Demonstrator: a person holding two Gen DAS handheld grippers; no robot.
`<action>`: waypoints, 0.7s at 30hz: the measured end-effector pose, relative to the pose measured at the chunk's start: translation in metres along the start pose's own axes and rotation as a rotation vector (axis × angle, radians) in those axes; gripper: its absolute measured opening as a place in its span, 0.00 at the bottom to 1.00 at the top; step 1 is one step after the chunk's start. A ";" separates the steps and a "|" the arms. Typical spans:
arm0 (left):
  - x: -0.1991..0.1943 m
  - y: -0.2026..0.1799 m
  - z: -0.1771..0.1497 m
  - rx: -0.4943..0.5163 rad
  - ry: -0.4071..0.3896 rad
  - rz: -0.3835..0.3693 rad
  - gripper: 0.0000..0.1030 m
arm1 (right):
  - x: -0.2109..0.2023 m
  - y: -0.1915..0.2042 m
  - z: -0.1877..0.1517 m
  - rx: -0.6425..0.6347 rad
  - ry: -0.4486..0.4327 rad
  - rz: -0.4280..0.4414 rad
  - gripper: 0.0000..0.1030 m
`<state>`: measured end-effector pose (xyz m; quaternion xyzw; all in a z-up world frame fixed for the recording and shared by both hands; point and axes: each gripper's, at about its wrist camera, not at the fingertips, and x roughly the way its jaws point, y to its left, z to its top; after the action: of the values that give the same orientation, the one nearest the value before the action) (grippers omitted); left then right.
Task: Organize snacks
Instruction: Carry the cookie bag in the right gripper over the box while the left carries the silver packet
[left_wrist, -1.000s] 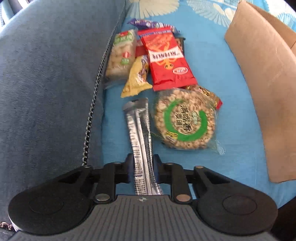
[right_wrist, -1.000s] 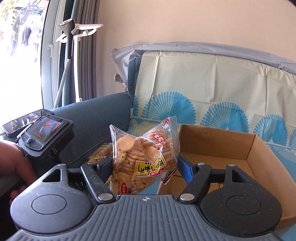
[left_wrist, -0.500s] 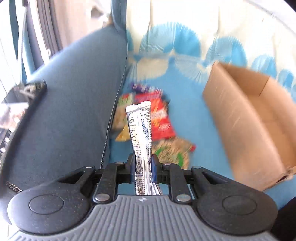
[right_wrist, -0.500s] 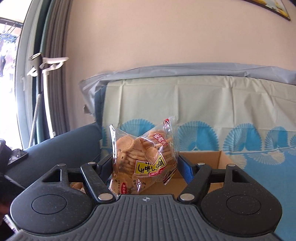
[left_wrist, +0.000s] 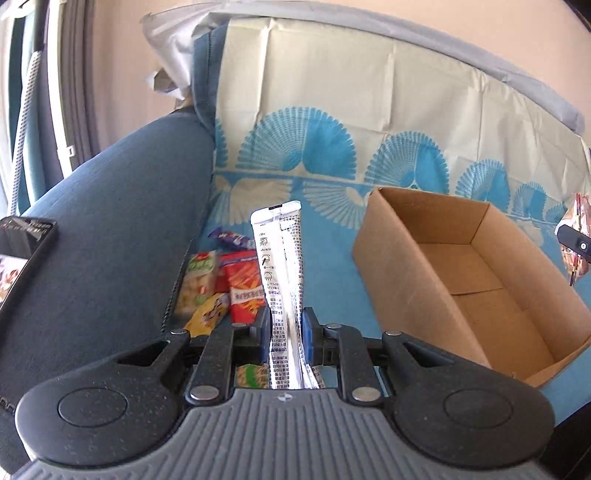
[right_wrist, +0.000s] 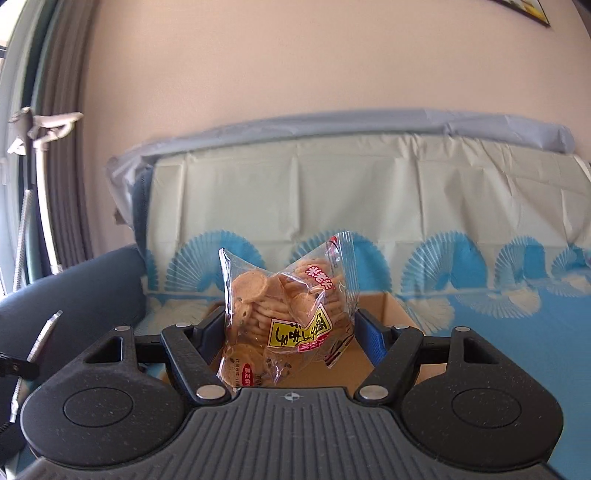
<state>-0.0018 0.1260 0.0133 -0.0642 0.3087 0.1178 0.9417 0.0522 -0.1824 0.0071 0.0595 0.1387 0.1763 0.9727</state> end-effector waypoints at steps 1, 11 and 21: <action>0.002 -0.003 0.002 0.000 -0.008 -0.004 0.18 | 0.001 -0.006 0.001 0.011 -0.003 -0.012 0.72; 0.019 -0.057 0.018 -0.024 -0.096 -0.123 0.18 | 0.009 -0.050 -0.002 0.099 0.021 -0.067 0.72; 0.047 -0.120 0.026 0.045 -0.105 -0.206 0.18 | 0.008 -0.052 -0.004 0.071 0.026 -0.074 0.73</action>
<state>0.0808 0.0234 0.0116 -0.0684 0.2533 0.0165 0.9648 0.0751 -0.2278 -0.0069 0.0864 0.1595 0.1361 0.9739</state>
